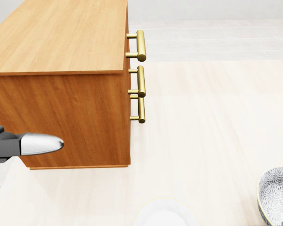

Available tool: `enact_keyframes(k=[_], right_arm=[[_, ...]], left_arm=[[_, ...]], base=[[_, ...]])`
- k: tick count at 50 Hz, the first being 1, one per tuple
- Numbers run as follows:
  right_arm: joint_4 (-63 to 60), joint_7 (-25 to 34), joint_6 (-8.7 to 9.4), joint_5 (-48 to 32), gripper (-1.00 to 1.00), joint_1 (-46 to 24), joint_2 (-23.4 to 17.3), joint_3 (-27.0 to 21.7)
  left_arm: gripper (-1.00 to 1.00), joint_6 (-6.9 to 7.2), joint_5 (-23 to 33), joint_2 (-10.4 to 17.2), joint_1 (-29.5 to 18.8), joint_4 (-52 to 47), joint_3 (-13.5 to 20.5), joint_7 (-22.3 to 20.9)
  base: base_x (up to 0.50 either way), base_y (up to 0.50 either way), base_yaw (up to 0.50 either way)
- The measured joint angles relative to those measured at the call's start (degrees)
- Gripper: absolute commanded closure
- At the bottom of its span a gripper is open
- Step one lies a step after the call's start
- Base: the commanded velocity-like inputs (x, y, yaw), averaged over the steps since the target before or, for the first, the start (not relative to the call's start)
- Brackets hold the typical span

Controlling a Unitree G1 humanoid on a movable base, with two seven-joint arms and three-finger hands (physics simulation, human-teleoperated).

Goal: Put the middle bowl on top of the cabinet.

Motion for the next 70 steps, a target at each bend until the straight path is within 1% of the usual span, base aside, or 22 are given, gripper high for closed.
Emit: enact_keyframes(k=[4, 10, 16, 21, 23, 33, 40, 56, 70], right_arm=[[-0.1, 0.1, -0.21, 0.0, -1.0, 0.0, 0.3, -0.2], [-0.2, -0.7, -2.11, -2.5, -1.0, 0.6, 0.6, 0.2], [-0.1, -2.4, -4.9, -7.0, -1.0, 1.4, 0.9, 0.5], [0.1, -4.5, -7.78, -12.9, -1.0, 1.9, 1.1, 1.1], [0.3, -5.3, -8.55, -14.9, -1.0, 2.1, 1.2, 1.3], [0.5, -9.0, -8.55, -25.2, -1.0, 2.7, 1.5, 1.9], [1.3, -10.8, -8.55, -30.6, -1.0, 3.2, 1.5, 3.0], [5.7, -14.9, -8.55, -39.5, -1.0, 6.5, 2.2, 6.5], [8.8, -17.9, -8.55, -45.8, -1.0, 7.6, 2.0, 9.1]], left_arm=[[-1.0, 0.0, 0.2, 0.0, 0.1, -0.1, -0.2, 0.0], [-1.0, 0.0, 0.8, -0.1, 0.4, 0.0, -0.4, -0.1], [-1.0, 0.0, 1.1, -0.2, 0.6, 0.1, -0.4, -0.2], [-1.0, 0.0, 1.4, -0.3, 0.8, 0.1, -0.6, -0.3], [-1.0, 0.0, 1.5, -0.4, 0.9, 0.2, -0.6, -0.4], [-1.0, 0.0, 2.4, -0.5, 1.3, 0.7, -0.9, -0.7], [-1.0, 0.0, 3.0, -0.6, 1.4, 0.9, -1.1, -0.9], [-1.0, 0.0, 4.0, -0.8, 1.7, 1.1, -1.2, -1.4], [-1.0, 0.0, 4.1, -1.2, 1.8, 1.0, -0.9, -1.4]], base=[[0.0, 0.0, 0.0], [0.0, 0.0, 0.0], [0.0, 0.0, 0.0], [0.0, 0.0, 0.0], [0.0, 0.0, 0.0], [0.0, 0.0, 0.0], [0.0, 0.0, 0.0], [0.0, 0.0, 0.0], [0.0, 0.0, 0.0]])
